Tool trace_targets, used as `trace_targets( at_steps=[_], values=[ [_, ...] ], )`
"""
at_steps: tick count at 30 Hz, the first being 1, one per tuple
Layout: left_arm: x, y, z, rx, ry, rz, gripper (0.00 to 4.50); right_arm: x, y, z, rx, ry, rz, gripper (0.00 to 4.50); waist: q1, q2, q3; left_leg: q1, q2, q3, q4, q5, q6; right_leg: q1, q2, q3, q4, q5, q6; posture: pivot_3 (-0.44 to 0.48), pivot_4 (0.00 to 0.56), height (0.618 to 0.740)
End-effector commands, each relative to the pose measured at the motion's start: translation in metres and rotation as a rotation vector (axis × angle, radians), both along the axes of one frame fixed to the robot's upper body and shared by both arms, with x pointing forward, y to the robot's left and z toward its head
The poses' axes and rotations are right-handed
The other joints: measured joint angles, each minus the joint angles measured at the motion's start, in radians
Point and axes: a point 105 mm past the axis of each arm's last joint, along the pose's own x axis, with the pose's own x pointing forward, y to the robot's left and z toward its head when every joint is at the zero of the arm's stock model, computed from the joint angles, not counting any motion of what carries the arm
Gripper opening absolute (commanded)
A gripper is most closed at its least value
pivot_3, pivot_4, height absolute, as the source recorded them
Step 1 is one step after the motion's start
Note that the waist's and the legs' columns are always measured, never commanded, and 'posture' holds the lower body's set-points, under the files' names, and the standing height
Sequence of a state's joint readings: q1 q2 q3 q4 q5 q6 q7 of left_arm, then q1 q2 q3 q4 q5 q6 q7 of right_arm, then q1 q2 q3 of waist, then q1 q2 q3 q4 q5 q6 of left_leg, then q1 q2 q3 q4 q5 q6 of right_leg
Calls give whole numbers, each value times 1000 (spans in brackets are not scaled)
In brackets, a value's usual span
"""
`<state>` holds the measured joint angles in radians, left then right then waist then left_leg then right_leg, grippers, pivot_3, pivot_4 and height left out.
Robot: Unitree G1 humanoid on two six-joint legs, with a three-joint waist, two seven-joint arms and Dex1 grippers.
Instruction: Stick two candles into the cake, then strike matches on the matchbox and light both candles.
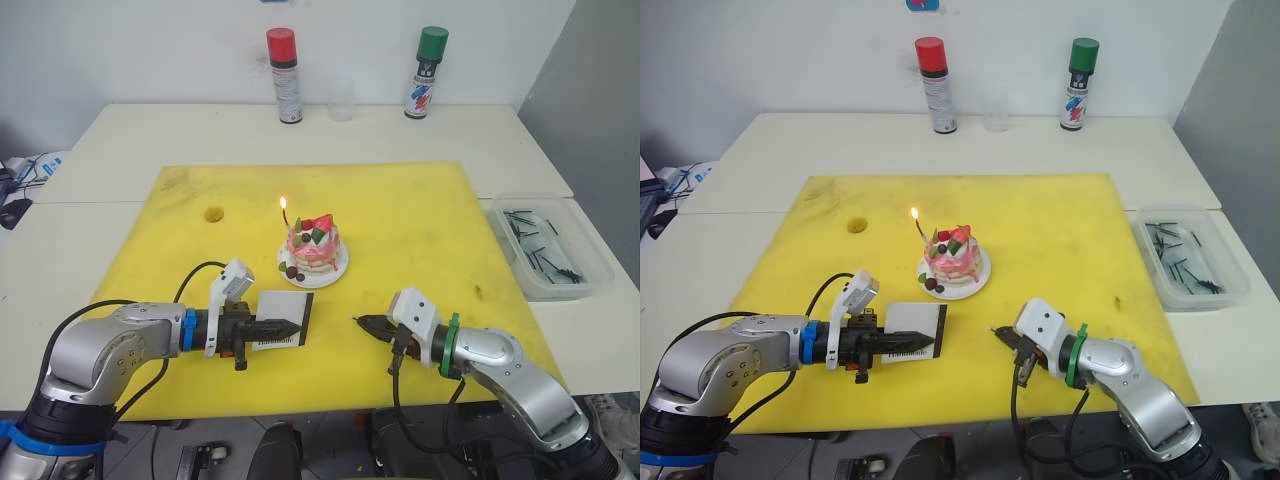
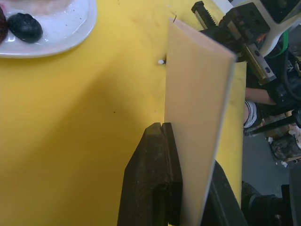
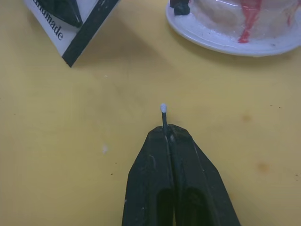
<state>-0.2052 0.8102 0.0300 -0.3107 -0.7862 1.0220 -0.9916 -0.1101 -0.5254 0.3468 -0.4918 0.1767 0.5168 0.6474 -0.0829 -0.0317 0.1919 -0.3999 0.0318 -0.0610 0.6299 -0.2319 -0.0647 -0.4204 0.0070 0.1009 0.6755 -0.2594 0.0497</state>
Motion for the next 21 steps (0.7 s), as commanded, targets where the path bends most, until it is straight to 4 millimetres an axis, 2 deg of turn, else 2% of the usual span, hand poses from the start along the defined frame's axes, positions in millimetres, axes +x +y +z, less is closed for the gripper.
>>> trace_targets(
  at_steps=[1, 8, 15, 21],
  values=[
    [-3, -1, 8, 1, -27, -18, 0, -4, 7, 8, 37, -49, 24, 1222, 0, 0, 0, 0, 0, 0, 0, 0, 0, 0, 0, 0, 0, 0, 0, 0, 150, 740],
    [-1, -2, 9, 3, -27, -20, 0, -4, 10, 9, 92, -69, 9, 1222, 0, 0, 0, 1, 0, 0, 1, 0, 0, 0, 0, 0, 1, 0, 0, 0, 150, 740],
    [0, -3, 10, 5, -30, -27, 0, 5, 4, -2, 106, -53, -80, 1222, 0, 0, 0, 0, 0, 0, 0, 0, 0, 0, 0, 0, 1, 0, 0, 0, 150, 740],
    [0, -3, 10, 7, -30, -28, 0, 2, 4, -9, 101, -39, -101, 1222, 1, 0, 0, 1, 0, 0, 1, 0, 0, 0, 0, 0, 1, 0, 0, 0, 150, 740]
  ],
)
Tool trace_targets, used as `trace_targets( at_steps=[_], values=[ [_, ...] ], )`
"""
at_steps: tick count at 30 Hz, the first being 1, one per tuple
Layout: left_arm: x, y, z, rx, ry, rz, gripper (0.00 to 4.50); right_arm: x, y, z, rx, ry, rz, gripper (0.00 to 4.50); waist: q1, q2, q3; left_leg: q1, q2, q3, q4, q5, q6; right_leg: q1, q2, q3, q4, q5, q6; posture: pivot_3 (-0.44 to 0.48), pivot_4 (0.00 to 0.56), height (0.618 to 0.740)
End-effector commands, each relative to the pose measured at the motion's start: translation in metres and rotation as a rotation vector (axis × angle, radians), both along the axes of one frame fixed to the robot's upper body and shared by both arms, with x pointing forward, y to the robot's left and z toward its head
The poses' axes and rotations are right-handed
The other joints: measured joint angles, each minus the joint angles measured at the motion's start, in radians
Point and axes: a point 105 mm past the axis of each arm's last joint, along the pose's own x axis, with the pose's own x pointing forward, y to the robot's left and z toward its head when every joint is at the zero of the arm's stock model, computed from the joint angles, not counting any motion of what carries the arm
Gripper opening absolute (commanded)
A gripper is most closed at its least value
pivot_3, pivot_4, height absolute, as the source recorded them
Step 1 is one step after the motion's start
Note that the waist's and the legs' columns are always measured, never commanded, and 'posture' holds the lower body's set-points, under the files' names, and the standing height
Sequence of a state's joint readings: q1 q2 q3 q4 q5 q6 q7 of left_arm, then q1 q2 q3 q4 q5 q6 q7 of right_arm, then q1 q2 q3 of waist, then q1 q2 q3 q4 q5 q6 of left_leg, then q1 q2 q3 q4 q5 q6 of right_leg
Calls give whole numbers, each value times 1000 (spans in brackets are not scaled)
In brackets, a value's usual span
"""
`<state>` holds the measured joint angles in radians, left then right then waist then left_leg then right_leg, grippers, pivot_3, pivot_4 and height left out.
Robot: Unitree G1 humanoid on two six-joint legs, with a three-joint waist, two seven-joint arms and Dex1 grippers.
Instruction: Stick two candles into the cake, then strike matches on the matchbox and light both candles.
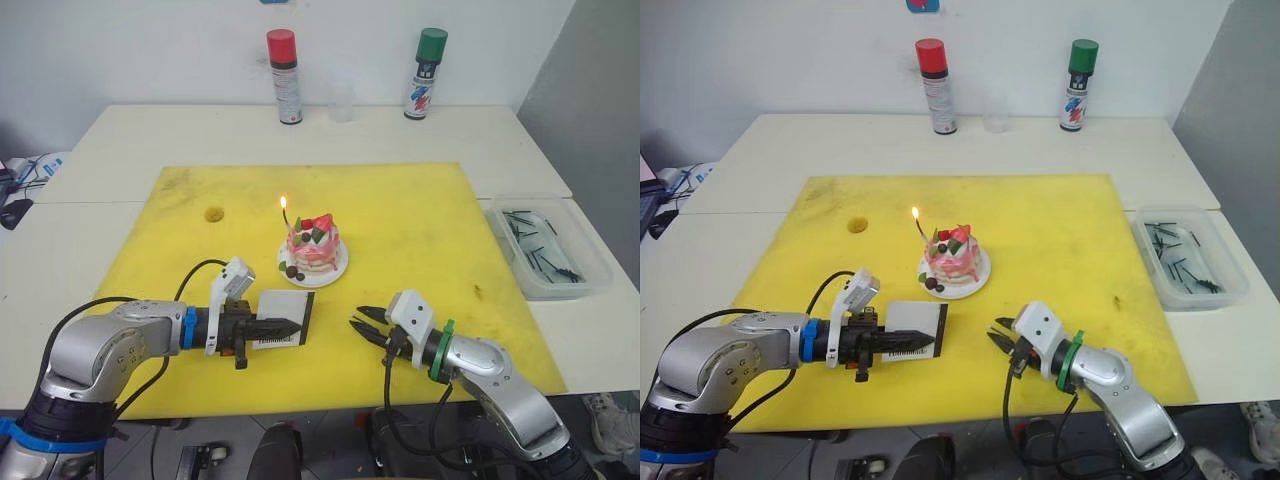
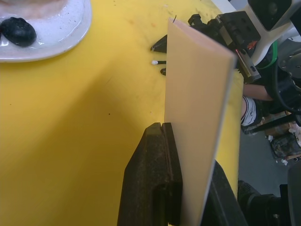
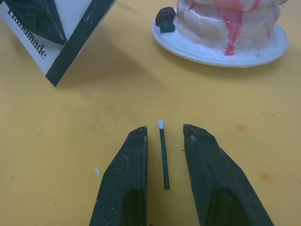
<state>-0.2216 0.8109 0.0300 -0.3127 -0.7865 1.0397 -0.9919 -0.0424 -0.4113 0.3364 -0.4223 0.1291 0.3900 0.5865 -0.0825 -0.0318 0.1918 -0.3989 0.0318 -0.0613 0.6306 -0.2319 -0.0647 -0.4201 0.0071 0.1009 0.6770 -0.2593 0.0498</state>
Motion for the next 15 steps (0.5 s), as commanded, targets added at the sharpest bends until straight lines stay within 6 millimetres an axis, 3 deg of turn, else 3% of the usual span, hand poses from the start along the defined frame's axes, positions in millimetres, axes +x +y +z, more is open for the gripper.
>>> trace_targets(
  at_steps=[1, 4, 9, 15],
  values=[
    [-1, -2, 8, 2, -30, -24, 0, -2, -2, -3, -6, -3, -17, 1222, 0, 0, 0, 0, 0, 0, 0, 0, 0, 0, 0, 0, 0, 0, 0, 0, 150, 740],
    [-1, -2, 8, 4, -30, -25, 0, -4, -2, -5, -15, 1, -13, 1222, 1, 0, 0, 0, 0, 0, 0, 0, 0, 0, 0, 0, 0, 0, 0, 0, 150, 740],
    [-1, -2, 8, 4, -32, -25, 0, -5, 0, -3, -21, -2, -11, 20, 2, 0, 0, 0, 0, 0, 0, 0, 0, 0, 0, 0, 0, 0, 0, 0, 150, 740],
    [-9, -4, 10, -30, 9, -69, 0, -6, 0, 6, 17, -10, -8, 20, 2, -1, 0, 0, 0, 0, 0, 0, 0, 0, 0, 0, 0, 0, 0, 0, 150, 740]
  ],
)
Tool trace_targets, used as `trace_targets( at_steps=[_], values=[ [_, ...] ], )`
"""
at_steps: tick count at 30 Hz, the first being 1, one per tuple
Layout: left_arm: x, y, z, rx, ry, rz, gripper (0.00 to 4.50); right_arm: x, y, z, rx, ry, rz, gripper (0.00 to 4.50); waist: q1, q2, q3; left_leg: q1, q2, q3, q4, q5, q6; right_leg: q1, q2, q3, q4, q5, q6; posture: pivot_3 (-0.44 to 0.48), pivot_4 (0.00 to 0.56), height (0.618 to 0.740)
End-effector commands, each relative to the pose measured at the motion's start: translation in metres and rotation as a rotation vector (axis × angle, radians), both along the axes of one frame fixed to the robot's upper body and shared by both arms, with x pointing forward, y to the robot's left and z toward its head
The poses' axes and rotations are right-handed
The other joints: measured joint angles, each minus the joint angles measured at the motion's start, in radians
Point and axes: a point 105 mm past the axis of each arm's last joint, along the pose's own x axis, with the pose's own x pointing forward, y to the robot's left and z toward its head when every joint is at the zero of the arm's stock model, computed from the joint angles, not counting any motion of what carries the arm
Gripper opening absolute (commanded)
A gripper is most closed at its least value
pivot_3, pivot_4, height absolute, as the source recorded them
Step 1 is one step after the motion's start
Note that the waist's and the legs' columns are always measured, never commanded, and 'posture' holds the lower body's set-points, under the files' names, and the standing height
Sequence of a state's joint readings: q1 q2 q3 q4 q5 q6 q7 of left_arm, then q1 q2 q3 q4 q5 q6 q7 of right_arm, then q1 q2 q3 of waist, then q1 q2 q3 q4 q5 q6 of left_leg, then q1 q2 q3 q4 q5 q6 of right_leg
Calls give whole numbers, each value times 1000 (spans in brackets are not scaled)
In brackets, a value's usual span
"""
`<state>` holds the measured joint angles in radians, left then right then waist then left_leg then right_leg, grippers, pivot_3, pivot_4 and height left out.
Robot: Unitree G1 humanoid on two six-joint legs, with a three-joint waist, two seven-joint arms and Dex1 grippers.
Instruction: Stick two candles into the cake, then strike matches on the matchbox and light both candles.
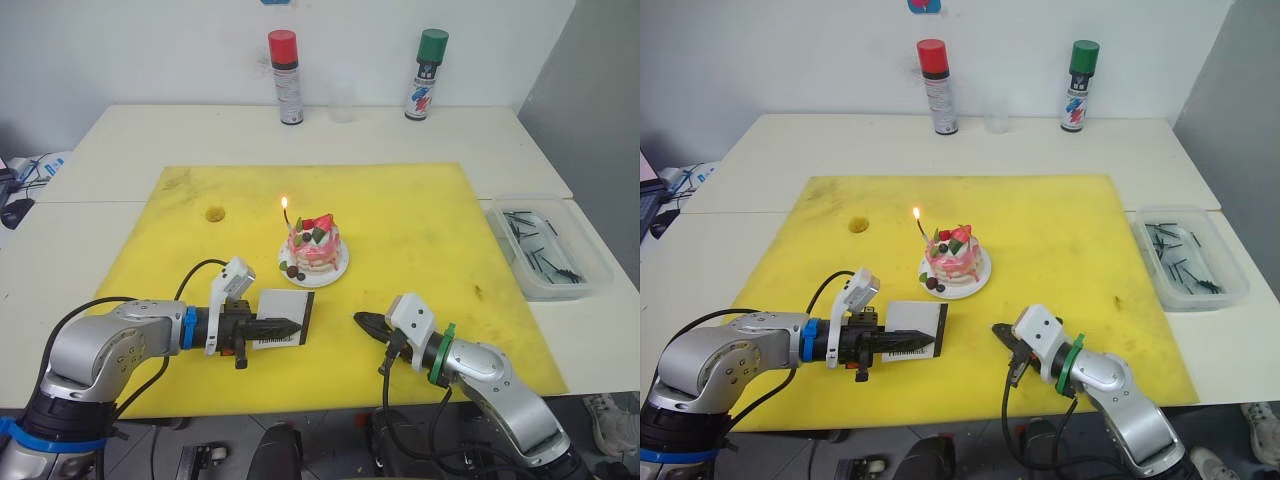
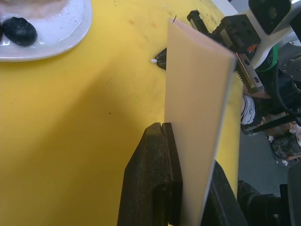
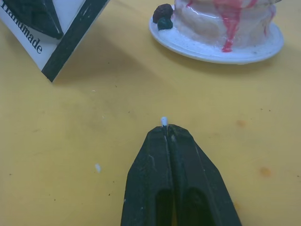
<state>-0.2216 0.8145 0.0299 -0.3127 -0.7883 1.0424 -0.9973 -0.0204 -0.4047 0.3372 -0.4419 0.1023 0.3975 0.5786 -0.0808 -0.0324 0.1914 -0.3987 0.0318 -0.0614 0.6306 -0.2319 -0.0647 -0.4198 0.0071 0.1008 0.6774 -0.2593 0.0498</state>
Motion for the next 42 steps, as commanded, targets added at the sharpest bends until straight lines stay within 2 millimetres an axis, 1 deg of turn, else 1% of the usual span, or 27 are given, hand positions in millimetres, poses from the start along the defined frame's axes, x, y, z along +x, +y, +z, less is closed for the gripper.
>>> trace_targets(
  at_steps=[1, 4, 8, 9, 12, 15, 19, 24, 36, 42],
  values=[
    [-9, -6, 11, -43, 15, -74, 0, -3, 1, 13, 42, -18, 14, 20, 0, 0, 0, 0, 0, 0, 0, 0, 0, 0, 0, 0, 0, 0, 0, 0, 150, 740],
    [-5, -8, 15, -80, 21, -58, 0, -3, 1, 38, 56, -80, 60, 20, 0, 0, 0, 0, 0, 0, 0, 0, 0, 0, 0, 0, 0, 0, 0, 0, 150, 740],
    [6, -11, 19, -151, 53, -17, 0, -10, 6, 82, 66, -179, 213, 20, -1, 0, 0, 0, 0, 0, 2, 0, 0, 0, 0, 0, 1, 0, 0, 0, 150, 740],
    [8, -13, 21, -171, 63, -12, 0, -13, 7, 89, 59, -198, 256, 20, -1, 0, 0, 0, 0, -1, 2, 0, 0, 0, 0, 0, 1, 0, 0, 0, 150, 740],
    [13, -18, 28, -209, 71, -16, 0, -17, 9, 99, -10, -238, 366, 20, 0, 0, 0, 0, 0, -3, 2, 0, 0, 1, 1, -2, 2, 0, 0, 0, 150, 740],
    [17, -24, 37, -230, 58, -41, 0, -18, 11, 102, -90, -254, 450, 20, 0, -1, 0, -1, 0, -3, 2, 0, 0, 1, 1, -2, 1, 0, 0, 0, 150, 740],
    [17, -28, 45, -240, 39, -53, 0, -14, 15, 102, -135, -267, 492, 20, 0, -1, 0, -1, 0, -3, 2, 0, 0, 0, 1, -2, 1, 0, 0, 0, 150, 740],
    [15, -27, 45, -238, 39, -52, 0, -9, 17, 98, -173, -279, 510, 20, 0, -1, 0, -1, 0, -3, 2, 0, 0, 0, 1, -2, 1, 0, 0, 0, 150, 740],
    [15, -25, 45, -239, 39, -42, 0, -1, 22, 92, -199, -309, 515, 20, 0, -1, 0, -1, 0, -3, 2, 0, 0, 0, 1, -2, 2, 0, 0, 0, 150, 740],
    [14, -23, 45, -235, 35, -40, 0, -1, 25, 88, -214, -316, 541, 20, 0, -1, 0, -1, 0, -3, 2, 0, 0, 0, 1, -2, 2, 0, 0, 0, 150, 740]
  ],
)
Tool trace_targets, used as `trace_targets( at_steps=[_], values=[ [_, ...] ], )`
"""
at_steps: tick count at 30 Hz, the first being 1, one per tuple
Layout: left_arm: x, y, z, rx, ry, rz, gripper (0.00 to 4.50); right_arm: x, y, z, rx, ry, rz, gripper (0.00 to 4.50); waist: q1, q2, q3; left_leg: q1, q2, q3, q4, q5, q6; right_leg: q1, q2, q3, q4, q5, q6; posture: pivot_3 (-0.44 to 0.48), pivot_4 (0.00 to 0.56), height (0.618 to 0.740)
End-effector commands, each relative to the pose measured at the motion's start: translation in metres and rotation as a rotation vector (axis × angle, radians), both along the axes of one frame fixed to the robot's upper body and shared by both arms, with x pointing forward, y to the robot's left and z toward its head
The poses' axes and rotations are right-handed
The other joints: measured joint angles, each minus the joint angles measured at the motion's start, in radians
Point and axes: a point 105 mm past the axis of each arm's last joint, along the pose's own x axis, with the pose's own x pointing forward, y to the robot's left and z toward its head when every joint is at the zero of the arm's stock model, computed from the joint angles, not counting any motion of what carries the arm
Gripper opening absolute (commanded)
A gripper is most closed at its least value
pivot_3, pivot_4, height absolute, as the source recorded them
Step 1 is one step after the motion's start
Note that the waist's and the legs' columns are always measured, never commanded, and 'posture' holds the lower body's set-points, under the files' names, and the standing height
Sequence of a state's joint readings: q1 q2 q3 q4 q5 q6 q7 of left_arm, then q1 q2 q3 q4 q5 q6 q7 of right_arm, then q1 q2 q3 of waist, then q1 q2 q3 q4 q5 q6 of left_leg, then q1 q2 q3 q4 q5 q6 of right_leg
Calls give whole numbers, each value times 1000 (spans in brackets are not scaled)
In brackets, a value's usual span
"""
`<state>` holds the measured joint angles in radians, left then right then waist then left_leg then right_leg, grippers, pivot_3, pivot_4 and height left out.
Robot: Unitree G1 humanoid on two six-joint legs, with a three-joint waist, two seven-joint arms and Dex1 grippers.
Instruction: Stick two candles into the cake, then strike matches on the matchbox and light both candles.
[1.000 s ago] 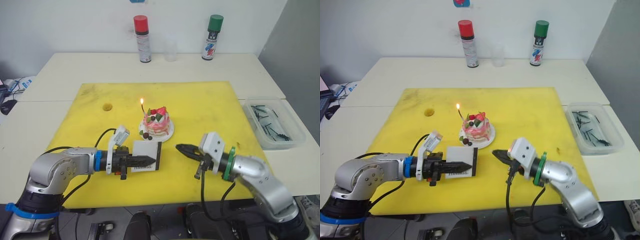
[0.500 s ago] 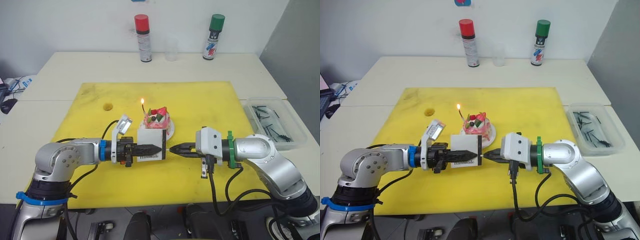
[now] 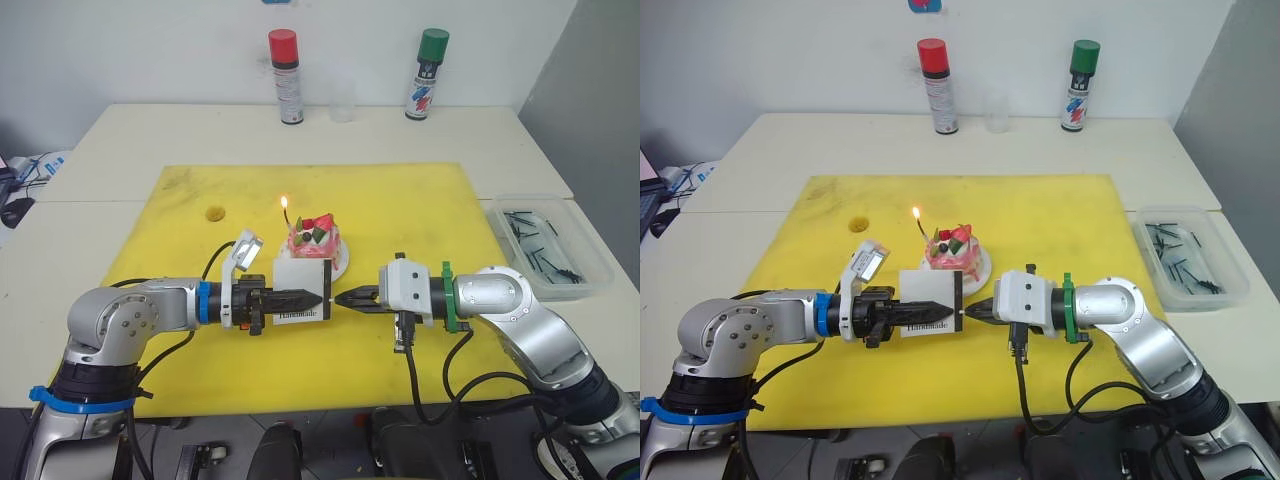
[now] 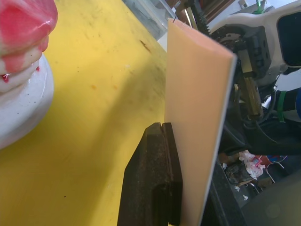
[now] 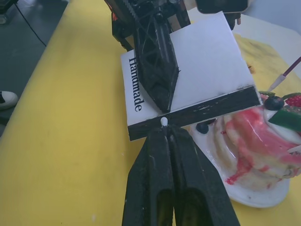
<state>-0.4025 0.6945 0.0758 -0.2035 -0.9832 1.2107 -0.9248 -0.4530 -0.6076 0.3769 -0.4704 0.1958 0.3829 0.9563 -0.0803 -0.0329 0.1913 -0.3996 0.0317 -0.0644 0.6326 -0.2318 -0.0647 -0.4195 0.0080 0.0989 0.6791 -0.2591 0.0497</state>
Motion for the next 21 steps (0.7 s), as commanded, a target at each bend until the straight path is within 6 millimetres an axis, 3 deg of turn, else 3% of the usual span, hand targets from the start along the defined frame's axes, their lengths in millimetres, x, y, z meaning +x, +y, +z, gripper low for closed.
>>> trace_targets(
  at_steps=[1, 21],
  values=[
    [-2, 2, 11, -11, -48, -8, 0, -4, 5, 8, 10, -55, 42, 20, 0, 0, 0, 0, 0, 0, 0, 0, 0, 0, 0, 0, 0, 0, 0, 0, 150, 740],
    [-4, 1, 11, -9, -55, -6, 0, 5, 10, 0, -21, -87, 35, 20, 0, 0, 0, 0, 0, 0, 0, 0, 0, 0, 0, 0, 0, 0, 0, 0, 150, 740]
  ],
)
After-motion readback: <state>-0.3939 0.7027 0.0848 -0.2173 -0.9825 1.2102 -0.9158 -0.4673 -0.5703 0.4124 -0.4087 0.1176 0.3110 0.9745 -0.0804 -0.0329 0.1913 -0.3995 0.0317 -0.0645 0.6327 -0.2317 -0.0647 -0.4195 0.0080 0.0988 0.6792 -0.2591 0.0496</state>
